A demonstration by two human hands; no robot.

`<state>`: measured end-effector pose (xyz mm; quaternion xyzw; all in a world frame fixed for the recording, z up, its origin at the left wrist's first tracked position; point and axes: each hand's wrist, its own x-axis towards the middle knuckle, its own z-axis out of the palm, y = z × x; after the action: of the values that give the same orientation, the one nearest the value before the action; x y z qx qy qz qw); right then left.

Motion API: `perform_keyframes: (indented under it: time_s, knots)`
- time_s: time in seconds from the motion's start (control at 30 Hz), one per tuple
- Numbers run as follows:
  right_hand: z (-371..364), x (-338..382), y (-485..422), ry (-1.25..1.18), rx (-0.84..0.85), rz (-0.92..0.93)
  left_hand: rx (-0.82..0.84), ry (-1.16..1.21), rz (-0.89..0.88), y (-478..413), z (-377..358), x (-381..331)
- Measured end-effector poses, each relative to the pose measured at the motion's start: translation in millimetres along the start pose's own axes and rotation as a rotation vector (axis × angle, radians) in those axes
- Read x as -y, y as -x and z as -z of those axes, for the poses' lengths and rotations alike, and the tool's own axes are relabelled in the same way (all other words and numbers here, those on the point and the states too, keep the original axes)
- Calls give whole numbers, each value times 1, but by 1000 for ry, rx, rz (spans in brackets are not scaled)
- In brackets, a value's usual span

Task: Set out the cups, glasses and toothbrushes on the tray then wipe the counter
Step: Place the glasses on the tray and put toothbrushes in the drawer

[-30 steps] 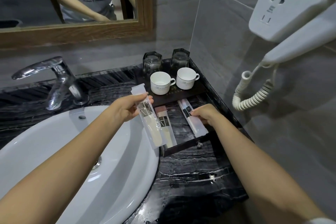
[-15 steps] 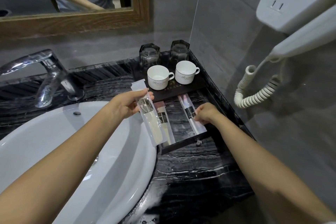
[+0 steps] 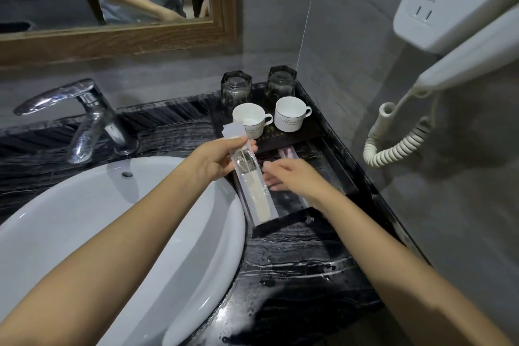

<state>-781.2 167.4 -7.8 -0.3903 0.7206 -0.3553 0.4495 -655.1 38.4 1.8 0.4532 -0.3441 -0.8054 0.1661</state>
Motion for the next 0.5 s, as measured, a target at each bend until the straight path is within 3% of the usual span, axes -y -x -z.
perform_keyframes:
  time_s: [0.07, 0.2, 0.5]
  knots:
    - [-9, 4, 6, -81, 33, 5, 17, 3, -22, 3, -7, 1]
    - [-13, 1, 5, -184, -61, -11, 32, 20, -60, 11, -11, 1]
    - [0, -10, 10, -205, -124, -41, -27, -1, -179, 7, -6, 12]
